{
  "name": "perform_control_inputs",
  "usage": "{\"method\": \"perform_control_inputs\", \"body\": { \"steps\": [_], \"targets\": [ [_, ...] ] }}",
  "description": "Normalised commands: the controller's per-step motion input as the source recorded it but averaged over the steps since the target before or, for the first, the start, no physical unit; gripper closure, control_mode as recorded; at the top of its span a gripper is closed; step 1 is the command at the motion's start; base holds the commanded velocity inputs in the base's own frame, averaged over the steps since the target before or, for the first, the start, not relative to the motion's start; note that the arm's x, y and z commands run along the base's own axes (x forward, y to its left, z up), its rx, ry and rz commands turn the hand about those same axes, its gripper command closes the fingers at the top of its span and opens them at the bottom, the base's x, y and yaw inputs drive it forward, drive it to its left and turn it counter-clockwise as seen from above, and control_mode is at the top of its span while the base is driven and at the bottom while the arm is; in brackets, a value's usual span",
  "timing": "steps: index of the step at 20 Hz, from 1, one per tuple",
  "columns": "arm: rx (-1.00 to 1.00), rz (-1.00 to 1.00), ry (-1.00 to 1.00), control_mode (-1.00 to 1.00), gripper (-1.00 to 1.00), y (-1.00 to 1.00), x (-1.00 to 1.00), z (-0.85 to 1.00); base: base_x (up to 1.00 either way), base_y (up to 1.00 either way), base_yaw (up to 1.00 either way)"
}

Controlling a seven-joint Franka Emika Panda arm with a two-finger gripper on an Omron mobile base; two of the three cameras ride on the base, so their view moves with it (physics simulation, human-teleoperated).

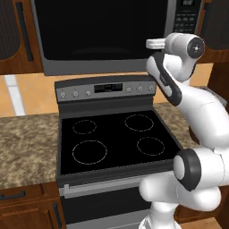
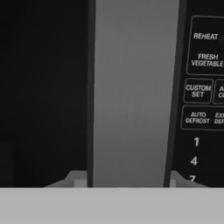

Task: Open the microwave, place the bowl with waffle inside the microwave, then close the microwave door and turn it on.

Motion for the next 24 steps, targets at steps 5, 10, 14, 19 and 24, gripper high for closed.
{"method": "perform_control_inputs", "body": {
  "steps": [5,10,14,19,24],
  "targets": [
    [-0.05,-0.05,0.00,-1.00,1.00,0.43,-0.94,0.00,0.00,0.00,0.00],
    [-0.03,-0.23,0.09,-1.00,1.00,0.40,-1.00,0.01,0.00,0.00,0.00],
    [-0.05,-0.29,0.09,-1.00,1.00,0.29,-1.00,0.00,0.00,0.00,0.00],
    [-0.13,-0.22,-0.03,-1.00,1.00,0.58,-1.00,0.00,0.00,0.00,0.00],
    [-0.18,-0.25,-0.15,-1.00,1.00,0.95,-1.00,0.00,0.00,0.00,0.00]
  ]
}}
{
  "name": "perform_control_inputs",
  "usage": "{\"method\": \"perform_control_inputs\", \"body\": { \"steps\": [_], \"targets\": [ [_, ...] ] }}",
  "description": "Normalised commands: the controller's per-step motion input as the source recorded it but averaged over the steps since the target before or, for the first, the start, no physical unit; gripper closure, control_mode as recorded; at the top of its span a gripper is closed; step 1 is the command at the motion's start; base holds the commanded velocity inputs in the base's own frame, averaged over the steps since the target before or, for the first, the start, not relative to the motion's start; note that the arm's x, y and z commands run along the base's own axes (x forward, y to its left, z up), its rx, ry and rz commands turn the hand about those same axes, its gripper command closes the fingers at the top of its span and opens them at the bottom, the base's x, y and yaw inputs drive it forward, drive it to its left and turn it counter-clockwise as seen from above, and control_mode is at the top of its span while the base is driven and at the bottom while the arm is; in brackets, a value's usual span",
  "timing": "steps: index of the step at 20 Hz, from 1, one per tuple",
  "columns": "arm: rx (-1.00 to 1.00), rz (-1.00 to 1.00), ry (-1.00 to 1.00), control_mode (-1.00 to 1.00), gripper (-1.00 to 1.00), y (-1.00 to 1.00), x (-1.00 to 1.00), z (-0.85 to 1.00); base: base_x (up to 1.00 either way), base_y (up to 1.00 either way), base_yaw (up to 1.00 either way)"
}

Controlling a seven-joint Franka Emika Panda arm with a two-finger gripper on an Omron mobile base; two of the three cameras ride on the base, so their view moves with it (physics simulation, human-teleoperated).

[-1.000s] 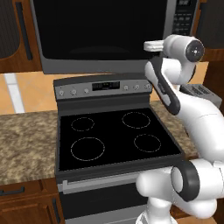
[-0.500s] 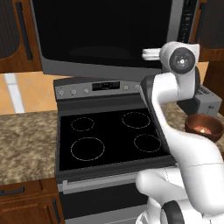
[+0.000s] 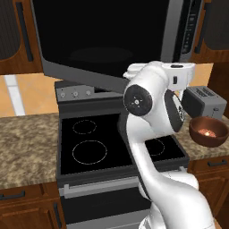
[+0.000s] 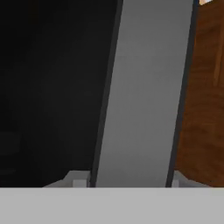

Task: Open the microwave, place the bowl with waffle inside the microwave, then close the microwave door and turn it on.

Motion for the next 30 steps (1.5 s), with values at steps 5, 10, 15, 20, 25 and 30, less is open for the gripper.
{"method": "perform_control_inputs", "body": {
  "steps": [5,10,15,20,25,30],
  "targets": [
    [-0.19,-0.25,-0.20,-1.00,1.00,0.98,-1.00,0.00,0.00,0.00,0.00],
    [-0.08,-0.24,-0.03,-1.00,1.00,0.65,-0.69,-0.01,0.00,0.00,0.00],
    [-0.01,-0.19,0.04,-1.00,-1.00,0.24,0.00,-0.18,0.00,0.00,0.00],
    [0.00,-0.07,0.00,-1.00,-1.00,0.00,0.00,-0.24,0.00,0.00,0.00],
    [0.00,0.00,0.00,-1.00,-1.00,0.00,0.00,-0.21,0.00,0.00,0.00],
    [0.00,0.13,-0.03,-1.00,-1.00,0.08,0.01,-0.02,0.00,0.00,0.00]
  ]
}}
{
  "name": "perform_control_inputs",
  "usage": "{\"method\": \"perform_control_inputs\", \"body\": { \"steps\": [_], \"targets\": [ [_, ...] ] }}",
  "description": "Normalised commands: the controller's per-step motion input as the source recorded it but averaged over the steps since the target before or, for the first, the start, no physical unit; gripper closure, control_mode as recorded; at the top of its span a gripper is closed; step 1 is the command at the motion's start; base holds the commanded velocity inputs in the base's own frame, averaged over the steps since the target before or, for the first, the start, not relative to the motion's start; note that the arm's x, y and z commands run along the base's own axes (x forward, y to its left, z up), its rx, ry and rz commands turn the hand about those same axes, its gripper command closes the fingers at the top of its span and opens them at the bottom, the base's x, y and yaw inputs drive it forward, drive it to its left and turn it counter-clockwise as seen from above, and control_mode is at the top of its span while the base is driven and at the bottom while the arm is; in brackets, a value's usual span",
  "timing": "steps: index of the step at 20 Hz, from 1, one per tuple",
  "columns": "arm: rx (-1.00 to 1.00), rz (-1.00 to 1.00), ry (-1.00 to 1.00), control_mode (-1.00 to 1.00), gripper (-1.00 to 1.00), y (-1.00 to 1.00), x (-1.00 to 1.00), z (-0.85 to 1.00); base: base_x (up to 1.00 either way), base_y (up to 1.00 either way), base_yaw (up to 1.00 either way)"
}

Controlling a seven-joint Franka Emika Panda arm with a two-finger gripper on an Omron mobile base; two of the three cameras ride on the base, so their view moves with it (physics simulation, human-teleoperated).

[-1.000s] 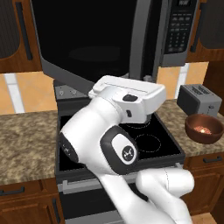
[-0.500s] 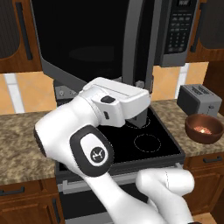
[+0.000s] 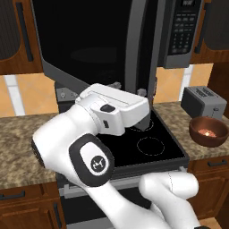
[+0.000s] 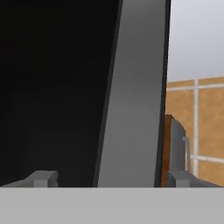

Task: Open the microwave, place the bowl with waffle inside the microwave, then close the microwave door and turn it on.

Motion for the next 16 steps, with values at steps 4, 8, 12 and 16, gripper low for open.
{"method": "perform_control_inputs", "body": {
  "steps": [4,8,12,16],
  "targets": [
    [0.00,0.09,-0.07,-1.00,-1.00,0.15,-0.35,0.00,0.00,0.00,0.00],
    [0.00,0.04,-0.04,-1.00,-1.00,0.10,-0.51,0.00,0.00,0.00,0.00],
    [0.07,0.36,-0.02,-1.00,-1.00,-0.15,-0.53,0.00,0.00,0.00,0.00],
    [0.15,0.63,0.00,-1.00,-1.00,-0.56,-0.44,0.00,0.00,0.00,0.00]
  ]
}}
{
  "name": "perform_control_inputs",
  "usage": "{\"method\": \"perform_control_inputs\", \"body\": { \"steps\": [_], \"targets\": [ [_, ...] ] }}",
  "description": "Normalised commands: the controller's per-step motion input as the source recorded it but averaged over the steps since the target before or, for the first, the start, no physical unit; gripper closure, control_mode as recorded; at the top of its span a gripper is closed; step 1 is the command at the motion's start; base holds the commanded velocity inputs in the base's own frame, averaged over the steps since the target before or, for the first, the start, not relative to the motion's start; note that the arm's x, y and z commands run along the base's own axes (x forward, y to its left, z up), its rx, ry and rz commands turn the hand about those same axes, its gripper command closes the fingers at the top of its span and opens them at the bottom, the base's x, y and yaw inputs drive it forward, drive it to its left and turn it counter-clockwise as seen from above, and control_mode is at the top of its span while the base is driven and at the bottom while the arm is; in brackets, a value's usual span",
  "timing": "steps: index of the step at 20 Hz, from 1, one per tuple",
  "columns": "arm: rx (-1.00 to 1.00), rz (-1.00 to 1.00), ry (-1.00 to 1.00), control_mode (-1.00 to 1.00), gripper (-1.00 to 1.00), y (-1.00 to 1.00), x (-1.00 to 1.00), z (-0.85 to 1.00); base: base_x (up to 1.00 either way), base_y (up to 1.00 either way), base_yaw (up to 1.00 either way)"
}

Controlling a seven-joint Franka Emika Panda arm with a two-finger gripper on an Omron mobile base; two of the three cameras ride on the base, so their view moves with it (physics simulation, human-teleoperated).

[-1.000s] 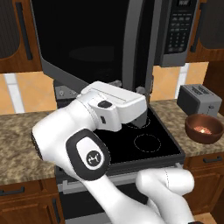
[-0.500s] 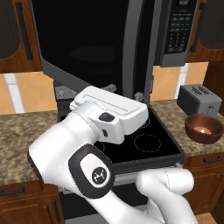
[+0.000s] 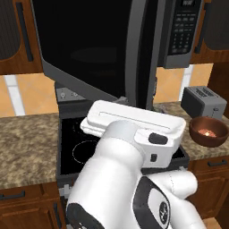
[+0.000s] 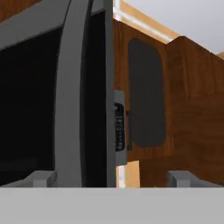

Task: Open the microwave, place the bowl with waffle inside the microwave, then close the microwave door and turn it on.

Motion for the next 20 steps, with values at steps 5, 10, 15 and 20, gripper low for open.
{"method": "perform_control_inputs", "body": {
  "steps": [5,10,15,20],
  "targets": [
    [0.21,0.65,0.00,-1.00,-1.00,-0.54,-0.33,0.00,0.00,0.00,0.00],
    [0.15,0.70,0.08,-1.00,-1.00,-0.41,-0.20,-0.06,0.00,0.00,0.00],
    [0.21,0.66,0.16,-1.00,-1.00,-0.34,0.08,-0.06,0.00,0.00,0.00],
    [0.24,0.58,0.07,-1.00,-1.00,-0.50,0.41,0.00,0.00,0.00,0.00]
  ]
}}
